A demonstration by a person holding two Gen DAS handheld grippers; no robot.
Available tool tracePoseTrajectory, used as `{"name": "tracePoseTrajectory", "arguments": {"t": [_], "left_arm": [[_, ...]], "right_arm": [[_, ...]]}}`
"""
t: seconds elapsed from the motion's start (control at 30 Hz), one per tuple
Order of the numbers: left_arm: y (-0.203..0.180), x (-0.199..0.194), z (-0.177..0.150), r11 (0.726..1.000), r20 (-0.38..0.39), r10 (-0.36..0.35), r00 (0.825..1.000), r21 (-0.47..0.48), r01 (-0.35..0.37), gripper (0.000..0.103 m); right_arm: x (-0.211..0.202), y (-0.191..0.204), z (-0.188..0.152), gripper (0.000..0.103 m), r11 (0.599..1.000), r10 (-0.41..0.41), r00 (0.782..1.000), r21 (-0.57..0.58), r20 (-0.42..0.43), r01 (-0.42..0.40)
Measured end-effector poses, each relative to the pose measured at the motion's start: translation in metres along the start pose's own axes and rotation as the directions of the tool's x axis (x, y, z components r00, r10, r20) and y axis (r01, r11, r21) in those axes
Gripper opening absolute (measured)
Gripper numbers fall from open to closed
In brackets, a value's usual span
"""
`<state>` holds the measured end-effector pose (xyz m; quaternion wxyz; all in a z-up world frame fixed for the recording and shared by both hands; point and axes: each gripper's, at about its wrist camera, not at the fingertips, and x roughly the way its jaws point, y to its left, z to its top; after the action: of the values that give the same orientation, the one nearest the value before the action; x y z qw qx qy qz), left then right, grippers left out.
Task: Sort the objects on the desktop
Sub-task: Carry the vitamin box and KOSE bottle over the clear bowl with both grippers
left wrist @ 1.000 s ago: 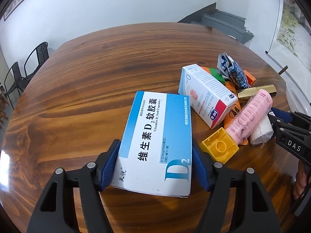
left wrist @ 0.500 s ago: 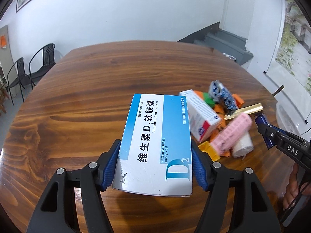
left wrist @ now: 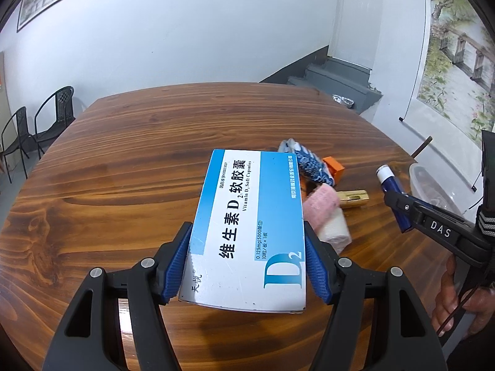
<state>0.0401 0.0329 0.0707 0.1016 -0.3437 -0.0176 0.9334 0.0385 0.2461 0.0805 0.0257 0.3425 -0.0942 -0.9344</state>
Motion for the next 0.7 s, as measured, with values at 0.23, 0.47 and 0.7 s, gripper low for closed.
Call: {"name": "tracePoseTrajectory", "arguments": {"t": [0.23,0.47,0.7], "left_arm": [[-0.016,0.002,-0.001,0.999,-0.001,-0.029,1.0,0.013,0.029,0.07],[-0.046,0.001,-0.004,0.997,0.005,-0.064,0.998,0.044,0.064,0.07],[-0.083,0.003,-0.006,0.99,0.004,-0.098,0.995,0.106,0.097,0.07]], "right_arm": [[-0.003,-0.014,-0.003,0.032,0.999,-0.017,1.0,0.03,0.009,0.017],[-0.012,-0.028,-0.003,0.032,0.997,-0.003,0.999,0.072,0.034,0.001],[-0.026,-0.057,-0.005,0.032,0.989,-0.036,0.996,0.143,0.078,0.025]]}}
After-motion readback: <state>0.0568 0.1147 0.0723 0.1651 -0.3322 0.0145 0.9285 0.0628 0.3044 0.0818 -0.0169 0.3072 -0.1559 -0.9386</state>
